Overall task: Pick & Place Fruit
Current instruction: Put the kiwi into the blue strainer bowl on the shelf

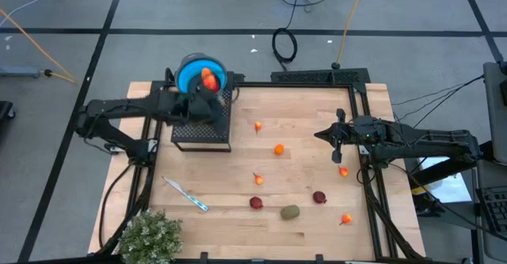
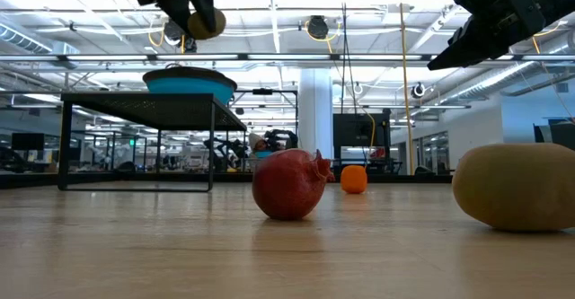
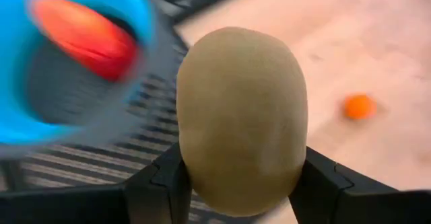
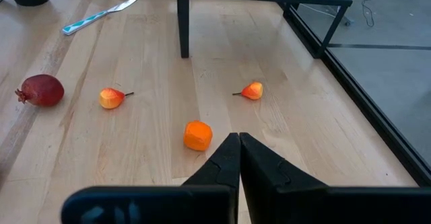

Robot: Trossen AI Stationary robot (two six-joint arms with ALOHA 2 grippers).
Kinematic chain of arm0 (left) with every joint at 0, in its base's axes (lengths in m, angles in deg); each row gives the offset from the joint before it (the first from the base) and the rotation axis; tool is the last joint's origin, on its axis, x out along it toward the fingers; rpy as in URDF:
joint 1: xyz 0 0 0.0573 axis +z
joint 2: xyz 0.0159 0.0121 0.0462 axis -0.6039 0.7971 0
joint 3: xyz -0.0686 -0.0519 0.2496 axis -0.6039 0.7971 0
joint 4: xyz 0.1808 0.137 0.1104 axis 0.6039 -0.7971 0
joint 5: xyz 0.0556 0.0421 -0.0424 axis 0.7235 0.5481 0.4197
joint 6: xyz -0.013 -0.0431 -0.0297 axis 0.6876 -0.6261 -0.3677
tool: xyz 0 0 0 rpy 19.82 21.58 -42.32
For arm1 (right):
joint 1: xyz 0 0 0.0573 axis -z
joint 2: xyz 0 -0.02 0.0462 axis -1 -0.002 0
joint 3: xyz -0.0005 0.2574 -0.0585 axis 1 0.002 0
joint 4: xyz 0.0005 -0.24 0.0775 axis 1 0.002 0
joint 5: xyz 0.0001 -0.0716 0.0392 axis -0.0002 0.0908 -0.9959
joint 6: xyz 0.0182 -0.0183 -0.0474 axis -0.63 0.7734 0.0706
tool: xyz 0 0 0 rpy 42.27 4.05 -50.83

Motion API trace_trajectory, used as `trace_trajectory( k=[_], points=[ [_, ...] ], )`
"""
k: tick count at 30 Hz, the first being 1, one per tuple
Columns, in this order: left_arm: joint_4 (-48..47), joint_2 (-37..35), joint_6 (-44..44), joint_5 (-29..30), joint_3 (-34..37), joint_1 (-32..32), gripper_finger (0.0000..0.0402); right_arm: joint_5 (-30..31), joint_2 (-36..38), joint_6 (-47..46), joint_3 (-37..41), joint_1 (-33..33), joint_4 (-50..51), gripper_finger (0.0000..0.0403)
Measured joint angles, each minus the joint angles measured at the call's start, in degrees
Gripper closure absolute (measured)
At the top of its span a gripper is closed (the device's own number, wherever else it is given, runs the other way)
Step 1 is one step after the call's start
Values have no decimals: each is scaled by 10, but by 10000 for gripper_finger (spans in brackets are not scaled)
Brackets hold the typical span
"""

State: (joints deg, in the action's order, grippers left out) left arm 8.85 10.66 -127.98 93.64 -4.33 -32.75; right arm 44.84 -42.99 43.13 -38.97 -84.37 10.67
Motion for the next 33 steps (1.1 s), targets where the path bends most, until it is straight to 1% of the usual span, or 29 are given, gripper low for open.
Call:
trace_trajectory(
  k=[4, 8, 12, 15, 18, 24, 27, 33],
  points=[
    [-44, 0, 59, 12, -43, 63, 218, 0, 0, 0, 0, 0, 0, 402],
    [-51, -1, 120, 6, -64, 133, 218, 0, 0, 0, 0, 0, 0, 401],
    [-51, 0, 170, -38, -69, 208, 218, 0, 0, 0, 0, 0, 0, 399],
    [-51, 0, 190, -83, -69, 259, 218, -1, 0, 0, 0, 0, 0, 399],
    [-51, 0, 202, -110, -69, 300, 218, -3, 0, -2, 0, 0, 0, 399],
    [-51, 0, 230, -143, -69, 356, 218, -57, 0, -4, 0, 1, 0, 399],
    [-51, 0, 241, -160, -69, 375, 218, -61, 0, -4, 0, 2, 0, 399],
    [-68, 0, 255, -171, -69, 400, 218, -62, 0, -13, 0, 2, -1, 399]
  ],
)
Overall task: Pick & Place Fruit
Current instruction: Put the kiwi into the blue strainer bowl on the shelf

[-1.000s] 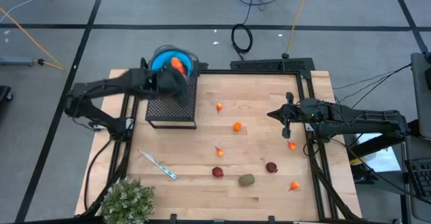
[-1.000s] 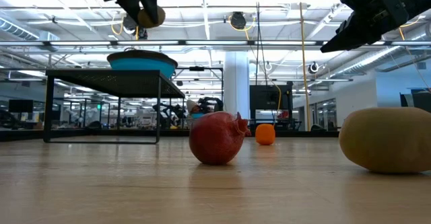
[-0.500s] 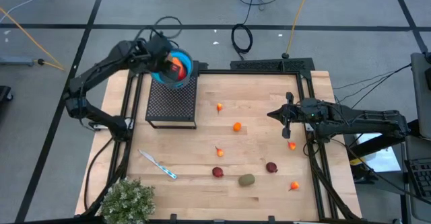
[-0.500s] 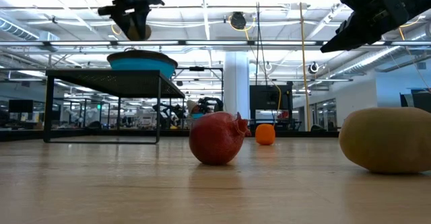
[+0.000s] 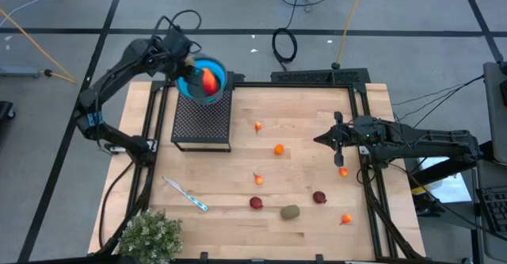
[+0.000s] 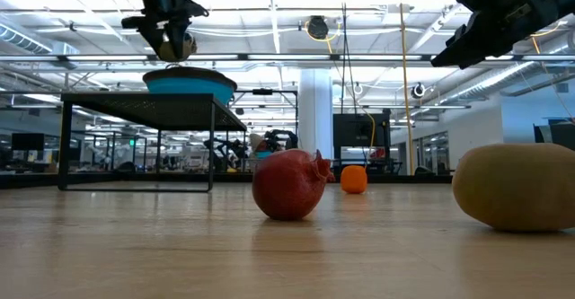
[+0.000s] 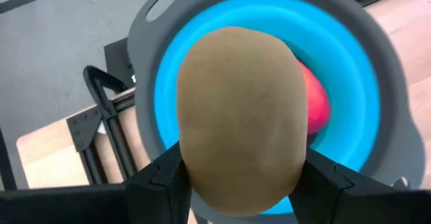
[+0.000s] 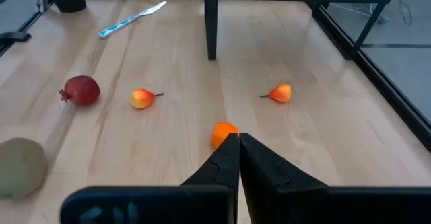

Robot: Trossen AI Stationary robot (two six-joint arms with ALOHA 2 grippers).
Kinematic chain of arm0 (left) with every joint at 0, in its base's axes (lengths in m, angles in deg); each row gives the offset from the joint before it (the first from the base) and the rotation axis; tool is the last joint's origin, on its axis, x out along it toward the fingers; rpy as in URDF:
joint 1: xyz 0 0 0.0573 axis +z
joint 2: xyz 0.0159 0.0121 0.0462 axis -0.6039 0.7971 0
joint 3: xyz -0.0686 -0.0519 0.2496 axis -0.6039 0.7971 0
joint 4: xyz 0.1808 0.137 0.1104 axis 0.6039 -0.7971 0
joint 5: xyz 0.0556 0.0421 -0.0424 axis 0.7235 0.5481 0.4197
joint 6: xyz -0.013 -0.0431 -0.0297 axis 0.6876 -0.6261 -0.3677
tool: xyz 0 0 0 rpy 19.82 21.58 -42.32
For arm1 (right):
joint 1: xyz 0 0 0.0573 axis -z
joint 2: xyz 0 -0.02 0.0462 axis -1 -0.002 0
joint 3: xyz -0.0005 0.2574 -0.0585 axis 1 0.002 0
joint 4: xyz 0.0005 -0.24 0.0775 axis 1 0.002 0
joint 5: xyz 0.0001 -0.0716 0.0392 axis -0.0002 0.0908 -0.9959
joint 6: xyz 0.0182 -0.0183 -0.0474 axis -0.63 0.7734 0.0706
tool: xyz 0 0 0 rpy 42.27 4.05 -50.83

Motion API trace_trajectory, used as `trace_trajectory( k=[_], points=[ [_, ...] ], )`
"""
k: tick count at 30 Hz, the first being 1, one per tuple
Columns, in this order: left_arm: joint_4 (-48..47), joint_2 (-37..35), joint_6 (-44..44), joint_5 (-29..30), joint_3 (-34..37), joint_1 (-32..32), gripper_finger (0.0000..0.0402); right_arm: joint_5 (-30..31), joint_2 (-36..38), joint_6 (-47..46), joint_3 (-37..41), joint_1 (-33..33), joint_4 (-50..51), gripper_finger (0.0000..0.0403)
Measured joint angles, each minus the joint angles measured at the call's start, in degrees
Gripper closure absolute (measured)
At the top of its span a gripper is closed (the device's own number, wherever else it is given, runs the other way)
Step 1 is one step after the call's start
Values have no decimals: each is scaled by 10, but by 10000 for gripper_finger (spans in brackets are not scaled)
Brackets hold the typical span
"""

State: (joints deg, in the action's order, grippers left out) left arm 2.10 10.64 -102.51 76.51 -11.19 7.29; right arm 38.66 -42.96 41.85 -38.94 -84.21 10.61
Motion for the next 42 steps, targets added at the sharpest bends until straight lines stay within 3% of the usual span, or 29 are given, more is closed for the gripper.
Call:
trace_trajectory(
  k=[12, 27, 42],
  points=[
    [25, 1, 29, -26, 0, 25, 218, -14, 66, -76, 119, 0, -184, 399],
    [29, 80, 55, -51, 0, 40, 218, -14, 163, -112, 133, 0, -158, 399],
    [-6, 116, 18, -60, 0, 51, 218, -9, 176, -115, 133, 0, -149, 399]
  ],
)
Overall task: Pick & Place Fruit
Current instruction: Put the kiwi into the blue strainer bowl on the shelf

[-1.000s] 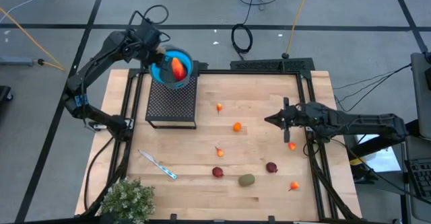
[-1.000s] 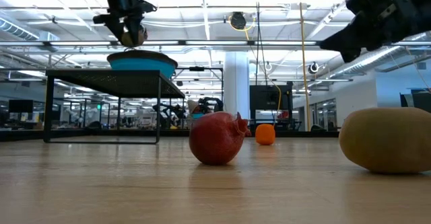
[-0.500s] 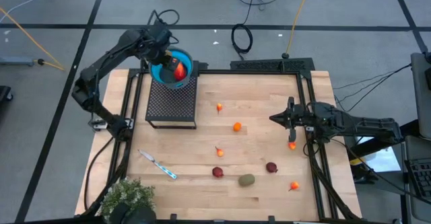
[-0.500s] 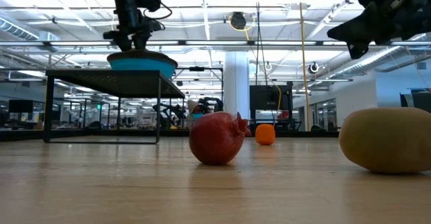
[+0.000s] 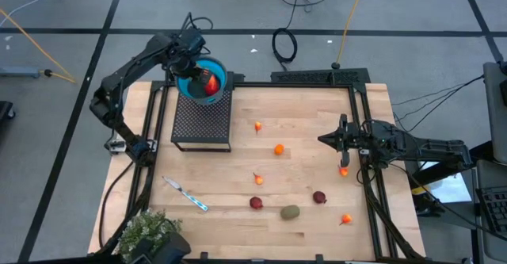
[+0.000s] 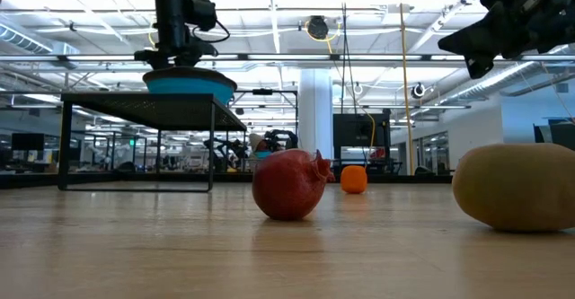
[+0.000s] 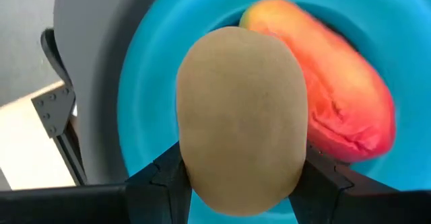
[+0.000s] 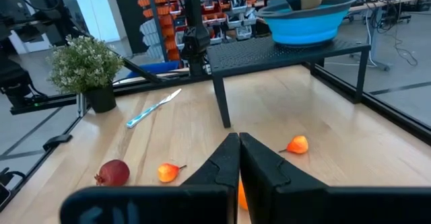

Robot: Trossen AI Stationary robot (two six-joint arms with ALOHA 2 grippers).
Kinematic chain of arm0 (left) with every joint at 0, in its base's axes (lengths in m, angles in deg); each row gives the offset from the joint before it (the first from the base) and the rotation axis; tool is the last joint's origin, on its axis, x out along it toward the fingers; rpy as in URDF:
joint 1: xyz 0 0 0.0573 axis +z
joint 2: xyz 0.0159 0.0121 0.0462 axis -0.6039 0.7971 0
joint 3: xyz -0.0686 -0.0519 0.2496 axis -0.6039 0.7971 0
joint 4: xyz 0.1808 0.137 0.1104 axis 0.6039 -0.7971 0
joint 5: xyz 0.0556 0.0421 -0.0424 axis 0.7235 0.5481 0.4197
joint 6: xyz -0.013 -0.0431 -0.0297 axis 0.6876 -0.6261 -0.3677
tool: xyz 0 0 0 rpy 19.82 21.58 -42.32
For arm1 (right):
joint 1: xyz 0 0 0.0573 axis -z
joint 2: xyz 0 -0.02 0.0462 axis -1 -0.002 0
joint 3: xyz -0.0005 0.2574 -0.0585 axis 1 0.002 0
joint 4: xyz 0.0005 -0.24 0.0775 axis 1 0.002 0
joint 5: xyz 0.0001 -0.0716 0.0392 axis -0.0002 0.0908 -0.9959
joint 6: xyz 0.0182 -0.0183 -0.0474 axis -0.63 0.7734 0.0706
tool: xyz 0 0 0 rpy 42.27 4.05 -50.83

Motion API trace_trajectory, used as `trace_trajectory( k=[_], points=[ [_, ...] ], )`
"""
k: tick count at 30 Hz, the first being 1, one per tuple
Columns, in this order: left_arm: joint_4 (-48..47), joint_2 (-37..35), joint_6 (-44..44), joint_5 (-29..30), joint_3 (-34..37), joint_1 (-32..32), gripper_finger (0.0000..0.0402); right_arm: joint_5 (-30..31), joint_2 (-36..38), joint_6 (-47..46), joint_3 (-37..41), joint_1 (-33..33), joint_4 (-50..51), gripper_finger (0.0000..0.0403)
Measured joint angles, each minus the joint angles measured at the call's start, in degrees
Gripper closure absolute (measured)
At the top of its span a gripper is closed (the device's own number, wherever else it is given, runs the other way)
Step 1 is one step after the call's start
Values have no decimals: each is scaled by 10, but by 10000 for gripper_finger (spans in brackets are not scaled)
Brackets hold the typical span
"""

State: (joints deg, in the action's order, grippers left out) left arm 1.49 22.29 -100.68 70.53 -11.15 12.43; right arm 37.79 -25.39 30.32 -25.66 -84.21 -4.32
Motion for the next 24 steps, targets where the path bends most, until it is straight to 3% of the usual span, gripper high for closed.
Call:
trace_trajectory(
  k=[9, 18, 24],
  points=[
    [-5, 12, -7, 0, 0, -2, 218, 42, 0, 3, 0, 0, 0, 399],
    [-6, 20, -6, -1, 0, -2, 216, 43, 0, 3, 0, 0, 0, 399],
    [-6, 20, -5, 0, 0, -2, 180, 43, 0, 3, 0, 0, 0, 399]
  ],
)
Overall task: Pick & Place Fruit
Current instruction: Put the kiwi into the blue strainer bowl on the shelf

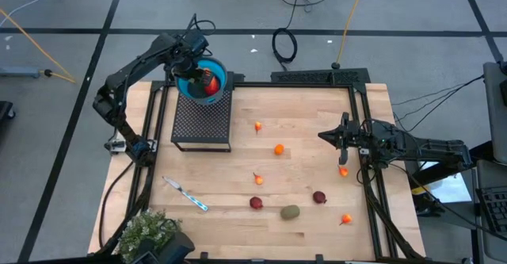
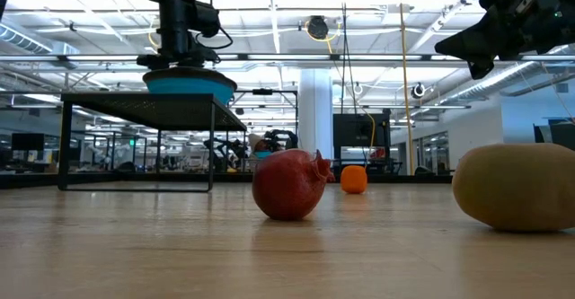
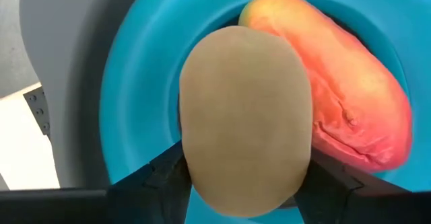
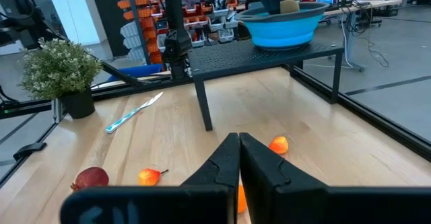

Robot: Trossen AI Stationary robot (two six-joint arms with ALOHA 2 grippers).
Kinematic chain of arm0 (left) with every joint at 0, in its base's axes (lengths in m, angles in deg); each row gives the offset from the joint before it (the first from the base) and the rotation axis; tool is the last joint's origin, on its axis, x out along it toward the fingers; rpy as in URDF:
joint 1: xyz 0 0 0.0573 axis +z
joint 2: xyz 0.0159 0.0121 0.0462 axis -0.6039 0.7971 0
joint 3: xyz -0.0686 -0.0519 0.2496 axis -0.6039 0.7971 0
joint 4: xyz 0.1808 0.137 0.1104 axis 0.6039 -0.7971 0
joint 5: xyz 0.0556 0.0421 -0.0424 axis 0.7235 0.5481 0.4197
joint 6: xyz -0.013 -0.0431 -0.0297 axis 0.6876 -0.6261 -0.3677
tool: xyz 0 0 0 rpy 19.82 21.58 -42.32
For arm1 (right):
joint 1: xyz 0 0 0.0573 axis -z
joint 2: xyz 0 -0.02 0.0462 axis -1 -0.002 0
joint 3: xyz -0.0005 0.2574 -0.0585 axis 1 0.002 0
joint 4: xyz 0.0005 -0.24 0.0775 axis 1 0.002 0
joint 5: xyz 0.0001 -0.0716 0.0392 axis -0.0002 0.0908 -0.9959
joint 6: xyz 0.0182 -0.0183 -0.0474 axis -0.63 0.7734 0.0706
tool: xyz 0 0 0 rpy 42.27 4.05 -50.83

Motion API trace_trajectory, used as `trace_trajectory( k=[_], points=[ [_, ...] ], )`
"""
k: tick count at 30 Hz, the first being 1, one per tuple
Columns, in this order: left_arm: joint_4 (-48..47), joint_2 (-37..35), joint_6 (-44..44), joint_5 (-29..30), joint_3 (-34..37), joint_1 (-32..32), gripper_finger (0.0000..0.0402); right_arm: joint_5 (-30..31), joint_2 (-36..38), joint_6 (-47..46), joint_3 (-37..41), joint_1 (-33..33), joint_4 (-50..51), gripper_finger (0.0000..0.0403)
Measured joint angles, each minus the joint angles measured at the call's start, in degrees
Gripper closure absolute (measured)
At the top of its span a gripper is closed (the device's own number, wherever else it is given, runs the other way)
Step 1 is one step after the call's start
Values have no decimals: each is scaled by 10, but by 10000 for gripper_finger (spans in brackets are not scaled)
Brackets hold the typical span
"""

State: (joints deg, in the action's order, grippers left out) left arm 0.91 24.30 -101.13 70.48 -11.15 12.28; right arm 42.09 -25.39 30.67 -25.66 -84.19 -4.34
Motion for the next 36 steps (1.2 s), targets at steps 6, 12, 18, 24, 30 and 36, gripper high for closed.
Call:
trace_trajectory(
  k=[6, 12, 18, 24, 30, 36],
  points=[
    [0, 0, 4, 0, 0, 0, 134, 0, 0, 0, 0, 0, 0, 399],
    [-9, -11, 0, 0, -7, 1, 116, 0, 0, 0, 0, 0, 0, 399],
    [-33, -59, -11, 2, -49, -11, 141, -3, 0, -19, 0, 0, 0, 399],
    [-3, -135, -2, 2, -56, -66, 198, -4, -3, -83, 0, -1, 0, 399],
    [23, -197, -20, 9, -56, -148, 271, -4, -3, -94, 0, -1, -7, 399],
    [41, -231, -77, 99, -56, -254, 344, -27, -2, -99, 0, -1, -10, 399]
  ],
)
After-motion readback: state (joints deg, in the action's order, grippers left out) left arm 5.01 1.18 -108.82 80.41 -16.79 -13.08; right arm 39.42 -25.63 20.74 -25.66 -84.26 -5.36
